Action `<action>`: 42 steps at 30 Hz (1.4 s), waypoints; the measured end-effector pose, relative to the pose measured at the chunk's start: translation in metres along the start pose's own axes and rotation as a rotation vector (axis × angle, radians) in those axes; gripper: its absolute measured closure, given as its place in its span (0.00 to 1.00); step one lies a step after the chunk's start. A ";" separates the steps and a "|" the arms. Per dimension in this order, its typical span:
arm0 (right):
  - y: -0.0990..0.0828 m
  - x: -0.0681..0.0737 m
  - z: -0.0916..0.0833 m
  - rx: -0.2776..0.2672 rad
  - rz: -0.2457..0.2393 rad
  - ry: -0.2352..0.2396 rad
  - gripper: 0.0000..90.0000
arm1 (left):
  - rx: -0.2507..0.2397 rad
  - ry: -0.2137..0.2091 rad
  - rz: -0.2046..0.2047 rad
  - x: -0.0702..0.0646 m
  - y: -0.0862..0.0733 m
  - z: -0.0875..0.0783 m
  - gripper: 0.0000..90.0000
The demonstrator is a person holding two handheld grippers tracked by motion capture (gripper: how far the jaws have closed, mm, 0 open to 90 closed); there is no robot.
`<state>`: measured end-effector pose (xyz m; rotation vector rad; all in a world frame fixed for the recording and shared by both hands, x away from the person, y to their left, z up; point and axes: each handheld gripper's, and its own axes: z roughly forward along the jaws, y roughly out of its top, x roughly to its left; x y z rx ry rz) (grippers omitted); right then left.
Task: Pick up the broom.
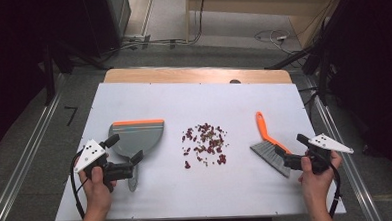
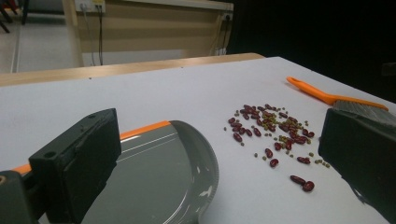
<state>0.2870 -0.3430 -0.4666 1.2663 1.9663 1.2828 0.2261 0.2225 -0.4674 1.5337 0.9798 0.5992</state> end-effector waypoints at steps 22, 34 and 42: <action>0.054 0.020 0.006 0.064 -0.083 0.040 0.00 | -0.011 -0.019 0.010 -0.005 0.007 -0.001 0.00; 0.083 0.012 0.047 0.162 -0.042 0.043 0.06 | 0.006 -0.027 0.022 -0.011 0.008 0.002 0.00; 0.076 0.008 0.084 0.327 0.021 -0.011 0.25 | 0.009 -0.036 0.027 -0.010 0.007 0.001 0.00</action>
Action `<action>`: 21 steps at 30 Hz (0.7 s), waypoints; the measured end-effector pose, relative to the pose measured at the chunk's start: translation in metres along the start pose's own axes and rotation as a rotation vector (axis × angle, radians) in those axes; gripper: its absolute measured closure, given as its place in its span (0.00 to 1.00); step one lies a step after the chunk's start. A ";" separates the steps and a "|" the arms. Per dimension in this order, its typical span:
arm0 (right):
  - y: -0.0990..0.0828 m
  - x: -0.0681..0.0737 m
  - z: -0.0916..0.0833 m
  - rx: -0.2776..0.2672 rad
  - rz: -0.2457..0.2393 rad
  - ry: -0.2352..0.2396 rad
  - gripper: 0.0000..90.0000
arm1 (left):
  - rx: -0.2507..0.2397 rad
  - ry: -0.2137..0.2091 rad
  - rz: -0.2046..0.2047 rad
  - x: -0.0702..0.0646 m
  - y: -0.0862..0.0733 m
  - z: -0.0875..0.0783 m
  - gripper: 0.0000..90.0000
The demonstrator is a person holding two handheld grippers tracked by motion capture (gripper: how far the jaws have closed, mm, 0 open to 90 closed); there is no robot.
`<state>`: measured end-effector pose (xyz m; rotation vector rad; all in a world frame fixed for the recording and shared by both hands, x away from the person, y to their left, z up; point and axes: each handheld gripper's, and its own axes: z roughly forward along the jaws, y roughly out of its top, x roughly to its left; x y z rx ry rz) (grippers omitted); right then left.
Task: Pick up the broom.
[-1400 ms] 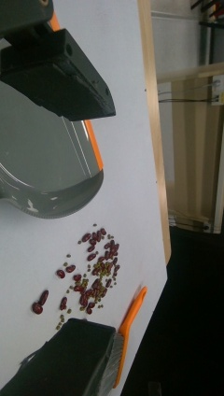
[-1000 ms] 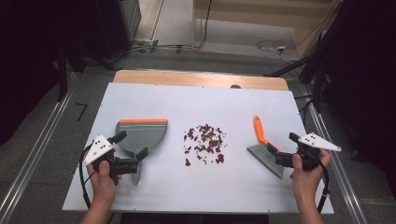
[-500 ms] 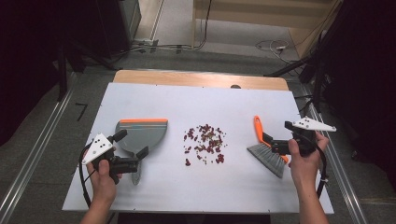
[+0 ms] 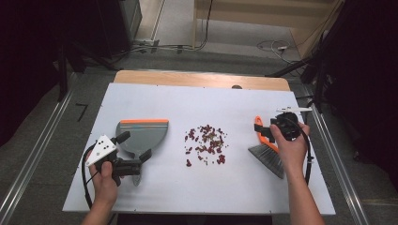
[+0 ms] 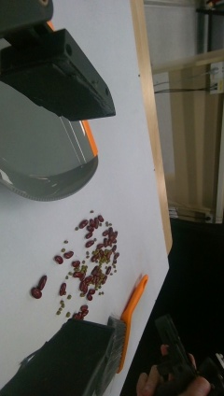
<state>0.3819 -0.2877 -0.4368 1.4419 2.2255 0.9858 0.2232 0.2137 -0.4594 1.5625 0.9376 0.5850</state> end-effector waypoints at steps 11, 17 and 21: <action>-0.011 -0.004 0.021 0.174 0.037 -0.099 0.56 | 0.001 -0.004 0.003 0.000 0.000 0.000 0.00; -0.020 -0.003 0.031 0.257 0.025 -0.149 0.61 | 0.007 -0.006 -0.001 0.000 0.000 0.001 0.00; -0.022 -0.005 0.033 0.277 0.035 -0.140 0.64 | 0.015 -0.009 0.002 0.000 -0.001 0.001 0.00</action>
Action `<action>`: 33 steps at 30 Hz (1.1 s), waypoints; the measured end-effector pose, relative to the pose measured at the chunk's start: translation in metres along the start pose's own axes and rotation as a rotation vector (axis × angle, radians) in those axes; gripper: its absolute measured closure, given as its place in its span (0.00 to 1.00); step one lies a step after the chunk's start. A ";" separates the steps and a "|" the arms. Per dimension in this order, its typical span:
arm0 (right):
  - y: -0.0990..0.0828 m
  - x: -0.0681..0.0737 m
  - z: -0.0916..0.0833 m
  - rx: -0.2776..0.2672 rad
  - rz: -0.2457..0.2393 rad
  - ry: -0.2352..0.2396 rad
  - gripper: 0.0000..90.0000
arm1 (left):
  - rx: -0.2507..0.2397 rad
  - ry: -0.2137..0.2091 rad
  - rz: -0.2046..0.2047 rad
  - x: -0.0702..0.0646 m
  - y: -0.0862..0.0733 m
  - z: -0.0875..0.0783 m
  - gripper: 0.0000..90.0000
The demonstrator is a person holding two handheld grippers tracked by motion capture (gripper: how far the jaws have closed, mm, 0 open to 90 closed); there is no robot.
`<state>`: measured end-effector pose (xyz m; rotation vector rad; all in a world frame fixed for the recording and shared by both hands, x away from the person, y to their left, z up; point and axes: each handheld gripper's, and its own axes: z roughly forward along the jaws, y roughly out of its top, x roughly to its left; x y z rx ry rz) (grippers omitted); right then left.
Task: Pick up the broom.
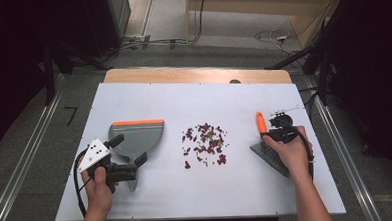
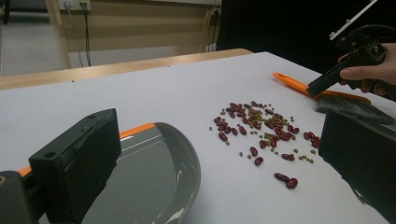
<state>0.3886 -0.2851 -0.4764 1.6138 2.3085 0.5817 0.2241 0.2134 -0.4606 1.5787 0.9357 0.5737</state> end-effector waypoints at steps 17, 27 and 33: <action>-0.001 -0.001 0.004 0.003 0.018 0.017 0.76 | 0.030 -0.019 0.020 -0.009 -0.001 0.009 0.00; -0.012 -0.010 -0.009 -0.166 0.064 0.101 0.76 | 0.022 -0.018 0.019 -0.008 0.001 0.007 0.00; -0.024 -0.018 -0.020 -0.305 0.095 0.156 0.76 | 0.012 -0.014 0.016 -0.007 0.003 0.004 0.00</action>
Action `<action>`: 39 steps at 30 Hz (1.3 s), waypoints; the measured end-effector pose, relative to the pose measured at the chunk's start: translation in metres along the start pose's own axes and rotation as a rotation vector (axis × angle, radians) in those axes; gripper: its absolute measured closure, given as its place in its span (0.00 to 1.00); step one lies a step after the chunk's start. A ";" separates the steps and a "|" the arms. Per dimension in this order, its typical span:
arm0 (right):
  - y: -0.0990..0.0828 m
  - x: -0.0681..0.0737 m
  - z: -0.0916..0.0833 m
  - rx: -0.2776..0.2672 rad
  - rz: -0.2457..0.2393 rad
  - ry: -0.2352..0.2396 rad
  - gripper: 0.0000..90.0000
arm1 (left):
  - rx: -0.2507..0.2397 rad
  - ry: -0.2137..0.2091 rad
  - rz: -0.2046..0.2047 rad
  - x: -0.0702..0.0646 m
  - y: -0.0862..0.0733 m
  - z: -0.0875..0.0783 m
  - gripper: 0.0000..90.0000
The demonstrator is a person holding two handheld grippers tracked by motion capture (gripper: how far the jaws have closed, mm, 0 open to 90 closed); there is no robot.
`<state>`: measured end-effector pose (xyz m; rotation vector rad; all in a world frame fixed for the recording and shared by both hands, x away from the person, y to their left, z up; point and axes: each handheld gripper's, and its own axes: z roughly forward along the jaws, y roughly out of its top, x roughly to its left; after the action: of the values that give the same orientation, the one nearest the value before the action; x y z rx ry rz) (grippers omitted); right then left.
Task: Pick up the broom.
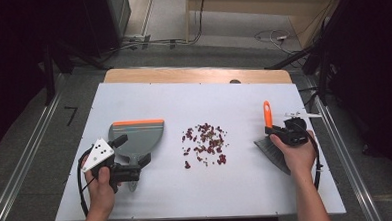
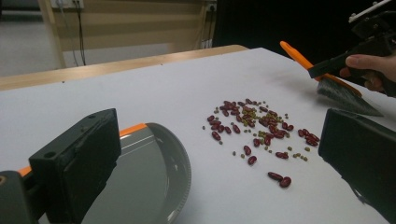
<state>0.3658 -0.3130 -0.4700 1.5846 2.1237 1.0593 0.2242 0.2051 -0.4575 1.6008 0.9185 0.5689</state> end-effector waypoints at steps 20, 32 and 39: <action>-0.008 0.007 -0.048 -0.474 0.055 0.156 0.77 | -0.015 -0.013 0.038 -0.010 0.008 0.001 0.00; 0.008 0.053 -0.070 -0.565 -0.012 0.217 0.77 | -0.010 -0.062 0.024 -0.022 0.014 0.006 0.00; 0.011 0.084 -0.071 -0.557 -0.062 0.260 0.77 | 0.010 -0.132 0.021 -0.036 0.018 0.013 0.00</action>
<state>0.3004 -0.2619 -0.3973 1.1570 1.7737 1.7233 0.2180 0.1680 -0.4392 1.6388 0.8083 0.4680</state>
